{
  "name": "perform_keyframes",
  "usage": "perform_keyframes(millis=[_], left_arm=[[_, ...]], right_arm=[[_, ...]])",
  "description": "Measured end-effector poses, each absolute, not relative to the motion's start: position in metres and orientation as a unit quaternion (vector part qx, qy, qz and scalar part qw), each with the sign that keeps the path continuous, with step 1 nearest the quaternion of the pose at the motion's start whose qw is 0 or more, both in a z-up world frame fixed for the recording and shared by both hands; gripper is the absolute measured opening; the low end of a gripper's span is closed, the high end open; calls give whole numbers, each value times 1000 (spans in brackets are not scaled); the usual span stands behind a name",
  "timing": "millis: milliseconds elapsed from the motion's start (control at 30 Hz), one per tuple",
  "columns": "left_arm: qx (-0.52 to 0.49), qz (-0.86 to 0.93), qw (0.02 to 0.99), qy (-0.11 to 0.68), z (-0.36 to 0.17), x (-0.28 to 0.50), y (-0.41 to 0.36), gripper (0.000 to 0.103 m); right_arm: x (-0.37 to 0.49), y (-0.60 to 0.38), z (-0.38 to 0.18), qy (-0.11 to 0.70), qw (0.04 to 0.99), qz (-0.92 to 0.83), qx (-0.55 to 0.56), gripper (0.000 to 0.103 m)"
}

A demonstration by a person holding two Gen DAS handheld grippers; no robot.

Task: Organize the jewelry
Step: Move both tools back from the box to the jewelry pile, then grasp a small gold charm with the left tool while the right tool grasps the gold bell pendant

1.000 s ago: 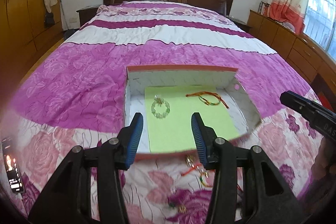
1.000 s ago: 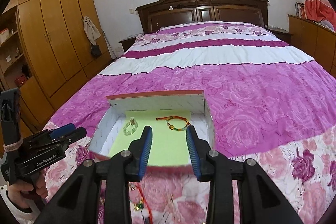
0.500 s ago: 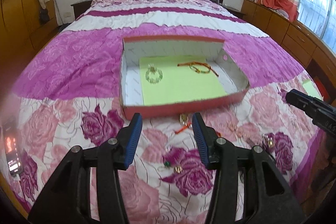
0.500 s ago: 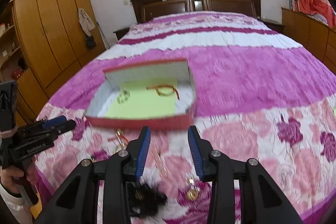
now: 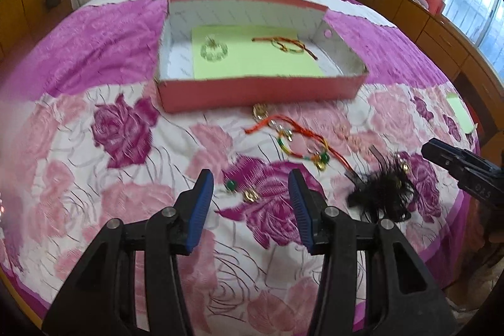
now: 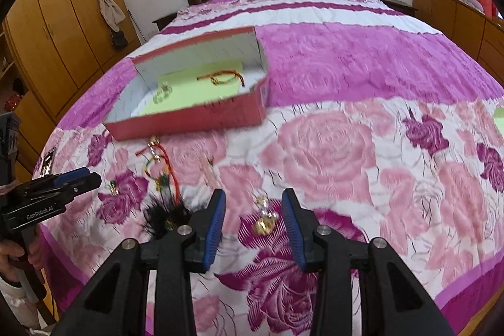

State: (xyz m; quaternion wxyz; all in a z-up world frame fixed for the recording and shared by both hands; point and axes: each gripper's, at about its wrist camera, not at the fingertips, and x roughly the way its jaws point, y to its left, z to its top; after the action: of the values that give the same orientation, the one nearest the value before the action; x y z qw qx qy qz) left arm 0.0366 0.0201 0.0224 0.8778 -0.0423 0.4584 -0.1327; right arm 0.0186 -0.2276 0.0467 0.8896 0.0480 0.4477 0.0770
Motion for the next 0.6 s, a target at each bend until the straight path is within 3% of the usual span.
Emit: perform_keyframes(millis=[233,600], left_arm=[[-41,-152,868,472,8,30,9,39],[-28,-133,861,489,-14,39,3,20]], right_arm=[[14,-236,31,461,883,69,61,40],[11,-243,18,471,876,69,75,40]])
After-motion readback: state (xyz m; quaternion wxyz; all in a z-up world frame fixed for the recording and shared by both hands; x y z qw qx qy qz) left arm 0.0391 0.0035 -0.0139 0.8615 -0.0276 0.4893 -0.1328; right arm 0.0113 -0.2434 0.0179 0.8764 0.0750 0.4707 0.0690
